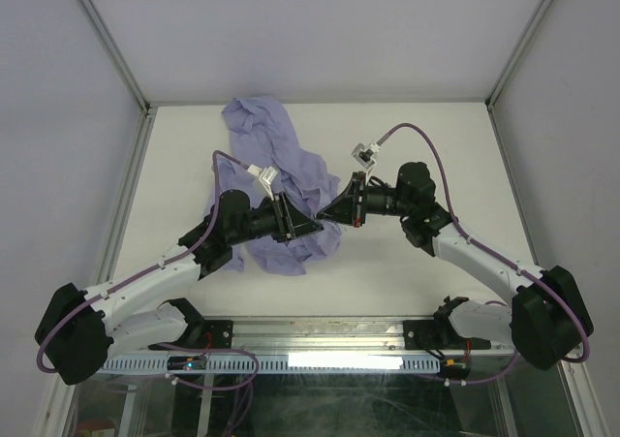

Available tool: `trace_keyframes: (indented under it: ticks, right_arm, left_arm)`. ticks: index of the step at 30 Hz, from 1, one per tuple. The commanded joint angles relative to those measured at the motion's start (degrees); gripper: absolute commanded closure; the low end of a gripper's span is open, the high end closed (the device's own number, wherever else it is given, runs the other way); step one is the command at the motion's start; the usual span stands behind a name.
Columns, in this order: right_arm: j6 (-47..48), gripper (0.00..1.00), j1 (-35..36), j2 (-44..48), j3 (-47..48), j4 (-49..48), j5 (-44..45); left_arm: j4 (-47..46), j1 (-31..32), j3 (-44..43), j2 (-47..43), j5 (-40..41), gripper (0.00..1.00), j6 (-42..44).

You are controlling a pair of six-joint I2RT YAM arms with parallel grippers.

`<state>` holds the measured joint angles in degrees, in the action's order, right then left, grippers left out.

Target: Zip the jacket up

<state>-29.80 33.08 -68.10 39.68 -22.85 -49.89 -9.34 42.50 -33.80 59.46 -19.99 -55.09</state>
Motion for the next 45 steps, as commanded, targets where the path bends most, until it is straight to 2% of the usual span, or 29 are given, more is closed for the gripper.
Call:
trace_keyframes:
  ticks: [1, 2, 4, 13, 20, 21, 26, 31, 35, 39, 45]
  right_arm:
    - [-0.65, 1.00, -0.37, 1.34, 1.79, -2.90, 0.83]
    - [-0.61, 1.00, -0.52, 1.37, 1.92, -2.68, 0.77]
    - [-0.55, 1.00, -1.07, 1.46, 1.99, -2.39, 0.47]
    - [1.28, 1.00, -3.73, 1.29, 3.04, -0.25, -3.45]
    - [-2.04, 1.00, -4.03, 1.19, 2.79, -4.99, -3.68]
    - [-2.05, 1.00, -4.03, 1.13, 2.77, -5.12, -3.51]
    - [2.67, 1.00, -4.11, 1.66, 1.95, -0.05, -1.29]
    - [8.30, 1.00, -4.34, 3.65, 1.22, 7.14, 2.37]
    - [10.62, 1.00, -4.30, 4.85, 0.31, 8.80, 4.64]
    - [11.18, 1.00, -4.32, 5.35, -1.01, 8.73, 6.03]
    - [11.78, 1.00, -4.30, 6.19, -2.12, 9.00, 6.06]
  left_arm:
    - [-4.70, 0.79, -0.59, 0.24, -2.54, 0.76, 0.93]
    - [-4.42, 0.82, -0.57, -0.22, -2.66, 0.86, 1.09]
    - [-2.91, 0.82, -0.59, -1.32, -2.49, 0.99, 1.57]
    - [4.38, 0.76, -0.35, -4.84, -0.86, 1.00, 2.71]
    - [5.66, 1.05, 0.75, -1.91, -4.03, 1.00, 1.65]
    - [6.15, 1.05, 0.64, -1.68, -3.69, 0.97, 1.39]
    - [15.73, 1.06, -2.51, -4.26, 3.33, 0.63, 1.04]
    - [29.36, 1.01, -5.45, -4.87, 7.79, 0.51, -0.82]
    - [40.41, 2.66, -7.37, -2.98, 12.95, 0.47, -4.02]
    - [49.04, 8.25, -11.82, 3.28, 21.62, 0.45, -6.70]
    - [52.45, 13.35, -12.90, 11.62, 29.21, 0.51, -14.00]
